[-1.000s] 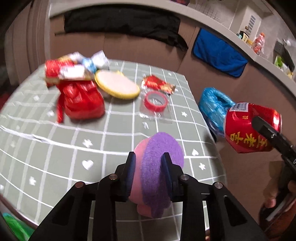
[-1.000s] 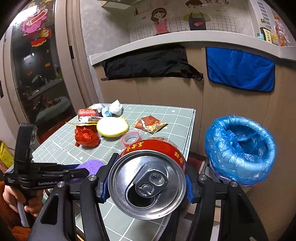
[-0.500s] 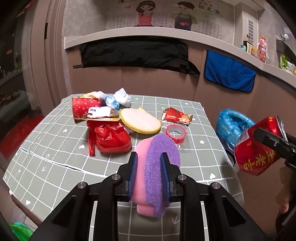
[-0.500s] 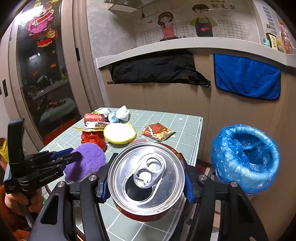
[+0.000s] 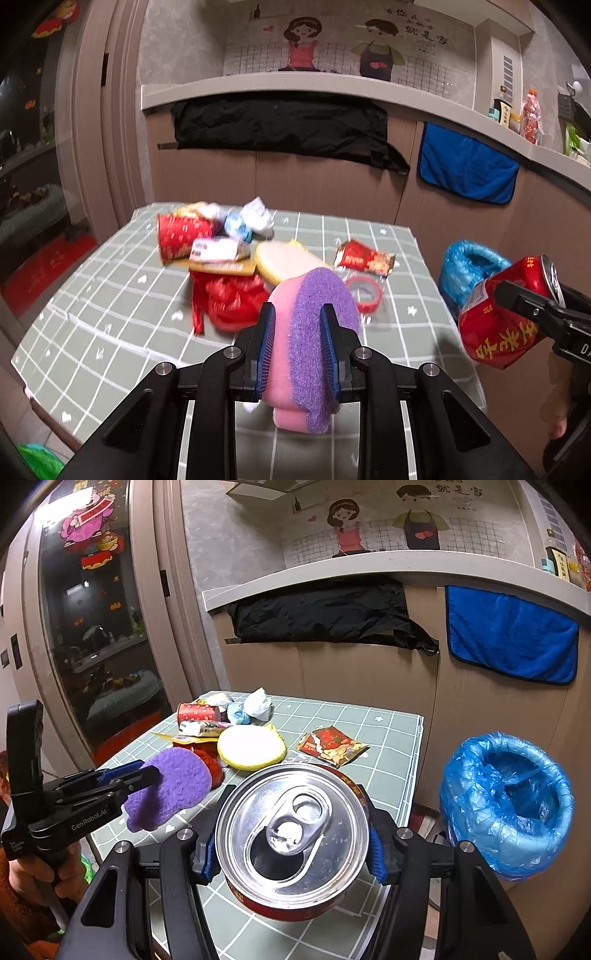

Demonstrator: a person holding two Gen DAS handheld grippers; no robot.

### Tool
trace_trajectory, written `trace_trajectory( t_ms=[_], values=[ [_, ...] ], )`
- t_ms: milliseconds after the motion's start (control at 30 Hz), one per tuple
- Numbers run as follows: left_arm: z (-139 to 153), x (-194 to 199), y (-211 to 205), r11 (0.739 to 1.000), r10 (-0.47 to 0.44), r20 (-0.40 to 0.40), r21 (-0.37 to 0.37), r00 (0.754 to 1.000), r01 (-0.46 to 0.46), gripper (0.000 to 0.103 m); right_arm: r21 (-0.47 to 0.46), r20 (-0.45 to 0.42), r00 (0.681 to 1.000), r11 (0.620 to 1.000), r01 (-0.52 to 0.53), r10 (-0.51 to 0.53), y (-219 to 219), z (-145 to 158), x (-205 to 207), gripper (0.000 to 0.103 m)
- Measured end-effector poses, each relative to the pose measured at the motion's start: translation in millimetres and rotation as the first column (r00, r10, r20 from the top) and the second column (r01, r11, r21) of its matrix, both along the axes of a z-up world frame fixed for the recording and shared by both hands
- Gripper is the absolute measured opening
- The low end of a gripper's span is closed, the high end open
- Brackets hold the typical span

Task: Collect trash
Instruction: 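Lift the red can with the right gripper while the left gripper lifts the sponge, then carry can and sponge over the blue bin and open both grippers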

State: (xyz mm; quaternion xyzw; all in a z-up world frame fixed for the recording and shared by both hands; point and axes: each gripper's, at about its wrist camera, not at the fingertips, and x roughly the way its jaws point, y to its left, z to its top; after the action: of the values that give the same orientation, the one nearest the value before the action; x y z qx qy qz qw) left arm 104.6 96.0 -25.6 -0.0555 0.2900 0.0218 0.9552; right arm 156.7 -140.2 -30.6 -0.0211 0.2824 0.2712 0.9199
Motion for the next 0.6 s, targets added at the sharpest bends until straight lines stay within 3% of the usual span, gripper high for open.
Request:
trace_trajectory(
  t_ms=[167, 333, 367, 433, 600],
  values=[
    [33.1, 19.9, -23.5, 0.999, -0.044, 0.087, 0.019, 0.995, 0.043, 0.025, 0.021, 0.037, 0.999, 0.999, 0.035, -0.036, -14.5, 15.5, 10.5, 0.056],
    [68.5, 55.3, -68.2, 0.989, -0.143, 0.159, -0.004, 0.977, 0.146, 0.025, -0.003, 0.154, 0.982, 0.994, 0.108, -0.107, -40.0, 49.5, 22.2, 0.056],
    [72.5, 62.3, -76.9, 0.986, -0.164, 0.164, -0.006, 0.973, 0.167, 0.025, -0.01, 0.206, 0.966, 0.987, 0.159, -0.153, -58.7, 63.7, 27.6, 0.056],
    [78.4, 82.1, -103.2, 0.975, -0.219, 0.176, -0.006, 0.96, 0.224, 0.025, -0.002, 0.23, 0.952, 0.979, 0.206, -0.2, -80.3, 73.1, 34.4, 0.056],
    [72.6, 130.0, -165.6, 0.939, -0.338, 0.165, -0.013, 0.927, 0.345, 0.022, 0.017, 0.222, 0.929, 0.954, 0.298, -0.294, -129.5, 77.2, 52.5, 0.056]
  ],
)
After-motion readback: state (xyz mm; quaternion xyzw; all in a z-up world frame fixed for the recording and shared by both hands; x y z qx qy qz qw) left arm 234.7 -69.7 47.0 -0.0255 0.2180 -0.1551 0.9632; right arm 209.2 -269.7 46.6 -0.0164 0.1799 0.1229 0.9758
